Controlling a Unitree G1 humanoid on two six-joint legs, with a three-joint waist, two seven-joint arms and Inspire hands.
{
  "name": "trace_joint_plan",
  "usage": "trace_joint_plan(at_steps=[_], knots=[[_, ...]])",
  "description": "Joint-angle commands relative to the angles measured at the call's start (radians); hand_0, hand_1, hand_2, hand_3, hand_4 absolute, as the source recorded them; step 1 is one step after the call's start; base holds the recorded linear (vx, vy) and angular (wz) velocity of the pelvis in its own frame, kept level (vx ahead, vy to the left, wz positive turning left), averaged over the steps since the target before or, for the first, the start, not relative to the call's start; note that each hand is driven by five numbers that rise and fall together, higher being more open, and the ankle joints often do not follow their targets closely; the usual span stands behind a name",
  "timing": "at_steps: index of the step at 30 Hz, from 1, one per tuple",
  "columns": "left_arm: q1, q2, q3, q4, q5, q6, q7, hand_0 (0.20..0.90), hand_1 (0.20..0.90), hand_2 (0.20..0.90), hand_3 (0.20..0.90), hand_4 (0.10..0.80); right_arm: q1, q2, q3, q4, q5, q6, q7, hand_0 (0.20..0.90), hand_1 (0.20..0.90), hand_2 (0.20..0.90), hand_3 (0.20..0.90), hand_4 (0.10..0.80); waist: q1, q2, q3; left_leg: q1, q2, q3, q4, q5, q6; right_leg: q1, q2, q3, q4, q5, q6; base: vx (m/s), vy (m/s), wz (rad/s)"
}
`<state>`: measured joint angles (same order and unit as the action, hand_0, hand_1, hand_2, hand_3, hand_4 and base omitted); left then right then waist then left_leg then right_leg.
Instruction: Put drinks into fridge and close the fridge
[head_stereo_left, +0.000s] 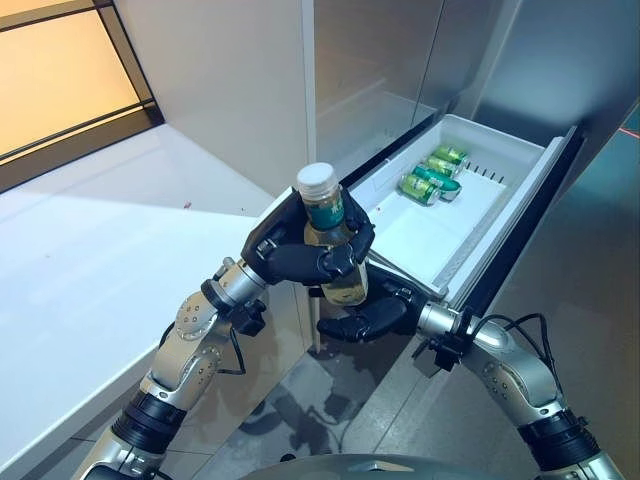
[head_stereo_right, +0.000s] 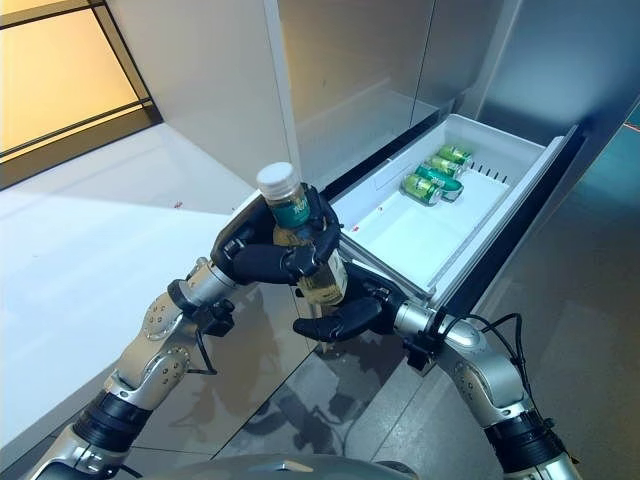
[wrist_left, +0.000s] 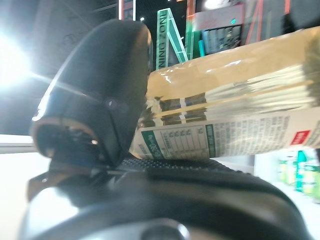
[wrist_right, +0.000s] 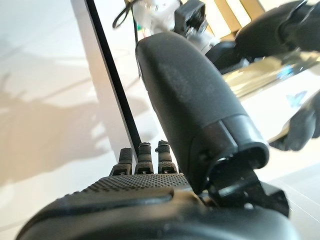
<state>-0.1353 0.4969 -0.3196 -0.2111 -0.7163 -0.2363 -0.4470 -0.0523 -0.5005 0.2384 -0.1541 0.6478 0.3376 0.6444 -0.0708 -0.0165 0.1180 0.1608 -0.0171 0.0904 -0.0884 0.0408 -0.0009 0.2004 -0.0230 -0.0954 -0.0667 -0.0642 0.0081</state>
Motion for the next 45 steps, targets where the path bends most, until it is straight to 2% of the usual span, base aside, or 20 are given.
trace_joint_plan(at_steps=[1, 9, 14, 20, 25, 29, 36, 38, 45], knots=[[-0.137, -0.039, 0.017, -0.068, -0.079, -0.086, 0.005, 0.300, 0.300, 0.300, 0.200, 0.100, -0.105, 0.006, -0.020, -0.124, 0.121, -0.039, 0.076, 0.900, 0.900, 0.900, 0.900, 0.800, 0.007, 0.006, -0.055, 0.004, -0.028, -0.022, 0.042, -0.118, 0.038, -0.088, 0.031, 0.011, 0.108, -0.023, 0.051, 0.000, 0.000, 0.00], [-0.160, -0.017, -0.019, -0.008, -0.040, -0.069, 0.061, 0.300, 0.300, 0.300, 0.200, 0.100, -0.159, -0.060, 0.000, -0.155, 0.146, -0.040, 0.125, 0.900, 0.900, 0.900, 0.900, 0.800, 0.007, -0.004, -0.057, -0.002, -0.029, -0.023, 0.038, -0.112, 0.035, -0.091, 0.029, 0.008, 0.101, -0.013, 0.052, 0.000, 0.000, 0.00], [-0.164, -0.019, -0.031, 0.038, -0.025, -0.048, 0.071, 0.300, 0.300, 0.300, 0.200, 0.100, -0.201, -0.088, -0.024, -0.169, 0.206, -0.082, 0.057, 0.900, 0.900, 0.900, 0.900, 0.800, 0.004, -0.005, -0.061, -0.007, -0.029, -0.020, 0.040, -0.111, 0.035, -0.097, 0.029, 0.009, 0.099, -0.007, 0.053, 0.000, 0.000, 0.00], [-0.151, -0.043, -0.030, 0.066, -0.008, -0.024, 0.045, 0.300, 0.300, 0.300, 0.200, 0.100, -0.223, -0.056, -0.072, -0.168, 0.269, -0.120, -0.061, 0.900, 0.900, 0.900, 0.900, 0.800, 0.005, -0.003, -0.062, -0.009, -0.031, -0.022, 0.041, -0.114, 0.036, -0.097, 0.030, 0.011, 0.096, -0.005, 0.053, 0.000, 0.000, 0.00], [-0.143, -0.062, -0.025, 0.057, -0.002, -0.007, 0.038, 0.300, 0.300, 0.300, 0.200, 0.100, -0.225, -0.003, -0.112, -0.159, 0.352, -0.113, -0.188, 0.900, 0.900, 0.900, 0.900, 0.800, 0.007, 0.000, -0.063, -0.012, -0.031, -0.024, 0.043, -0.114, 0.036, -0.099, 0.031, 0.010, 0.097, -0.004, 0.052, 0.000, 0.000, 0.00], [-0.140, -0.067, -0.028, 0.045, 0.009, 0.002, 0.042, 0.300, 0.300, 0.300, 0.200, 0.100, -0.217, 0.015, -0.116, -0.159, 0.360, -0.091, -0.217, 0.900, 0.900, 0.900, 0.900, 0.800, 0.006, 0.001, -0.062, -0.013, -0.031, -0.024, 0.044, -0.114, 0.036, -0.100, 0.031, 0.007, 0.097, -0.005, 0.052, 0.000, 0.000, 0.00], [-0.149, -0.055, -0.047, 0.044, -0.008, -0.002, 0.044, 0.300, 0.300, 0.300, 0.200, 0.100, -0.215, -0.021, -0.050, -0.151, 0.265, 0.032, -0.132, 0.900, 0.900, 0.900, 0.900, 0.800, 0.008, -0.001, -0.063, -0.018, -0.033, -0.028, 0.046, -0.111, 0.034, -0.100, 0.030, 0.005, 0.094, -0.003, 0.051, 0.000, 0.000, 0.00], [-0.156, -0.043, -0.054, 0.043, -0.019, -0.018, 0.041, 0.300, 0.300, 0.300, 0.200, 0.100, -0.213, -0.062, -0.013, -0.140, 0.183, 0.084, -0.056, 0.900, 0.900, 0.900, 0.900, 0.800, 0.008, -0.004, -0.066, -0.018, -0.033, -0.028, 0.043, -0.107, 0.032, -0.100, 0.029, 0.004, 0.092, -0.002, 0.050, 0.000, 0.000, 0.00], [-0.185, -0.012, -0.080, 0.044, -0.024, -0.049, 0.069, 0.300, 0.300, 0.300, 0.200, 0.100, -0.239, -0.132, 0.057, -0.105, 0.021, 0.075, 0.036, 0.900, 0.900, 0.900, 0.900, 0.800, 0.006, -0.008, -0.068, -0.013, -0.030, -0.027, 0.034, -0.101, 0.030, -0.097, 0.029, 0.006, 0.089, 0.002, 0.051, 0.000, 0.000, 0.00]])
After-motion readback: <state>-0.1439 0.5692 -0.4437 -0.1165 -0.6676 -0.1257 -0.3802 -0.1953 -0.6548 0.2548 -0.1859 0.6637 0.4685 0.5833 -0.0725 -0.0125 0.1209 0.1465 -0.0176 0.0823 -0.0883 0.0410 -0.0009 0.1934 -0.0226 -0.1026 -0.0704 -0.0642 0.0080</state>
